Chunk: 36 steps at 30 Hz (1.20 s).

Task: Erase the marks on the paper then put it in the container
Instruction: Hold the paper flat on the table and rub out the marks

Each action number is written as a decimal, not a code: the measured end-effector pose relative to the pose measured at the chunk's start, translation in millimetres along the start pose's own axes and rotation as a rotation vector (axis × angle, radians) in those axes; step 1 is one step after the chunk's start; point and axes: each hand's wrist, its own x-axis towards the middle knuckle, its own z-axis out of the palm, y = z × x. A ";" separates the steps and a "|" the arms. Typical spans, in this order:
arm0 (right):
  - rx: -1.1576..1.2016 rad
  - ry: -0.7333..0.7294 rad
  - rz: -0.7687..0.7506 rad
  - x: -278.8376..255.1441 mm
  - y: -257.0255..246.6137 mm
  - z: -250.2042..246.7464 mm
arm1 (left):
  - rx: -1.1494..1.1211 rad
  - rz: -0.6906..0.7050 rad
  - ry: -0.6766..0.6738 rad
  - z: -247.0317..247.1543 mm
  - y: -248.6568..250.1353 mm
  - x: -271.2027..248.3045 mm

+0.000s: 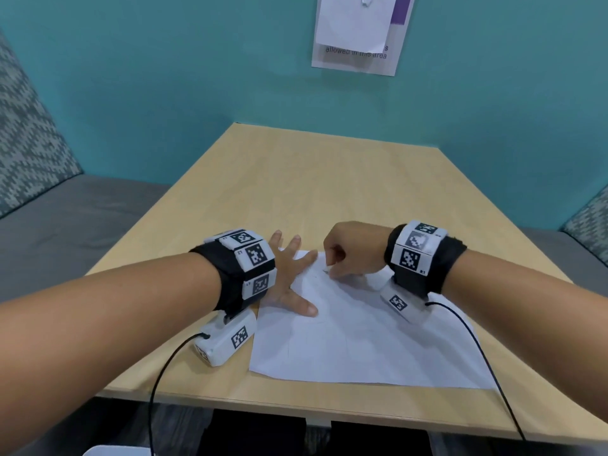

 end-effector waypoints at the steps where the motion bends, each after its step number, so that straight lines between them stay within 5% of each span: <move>1: 0.007 -0.011 -0.004 -2.6 -0.2 3.3 | -0.002 0.004 0.001 0.6 0.6 1.3; 10: 0.035 -0.045 -0.066 -8.6 -7.9 9.0 | -0.048 -0.014 0.045 -3.6 7.7 -7.6; 16: 0.030 -0.036 -0.035 -8.1 -6.3 10.6 | 0.076 0.019 -0.148 -24.6 -8.7 -35.0; 20: 0.025 -0.015 -0.048 -6.6 -14.7 12.5 | 0.041 0.023 -0.144 -13.8 -13.2 -38.9; 28: 0.098 -0.142 -0.233 -5.3 -46.7 25.8 | 0.010 0.034 -0.155 -8.2 -14.6 -35.4; 36: -0.004 -0.044 -0.155 8.7 -43.3 13.6 | 0.019 0.048 -0.159 -11.9 -12.1 -38.3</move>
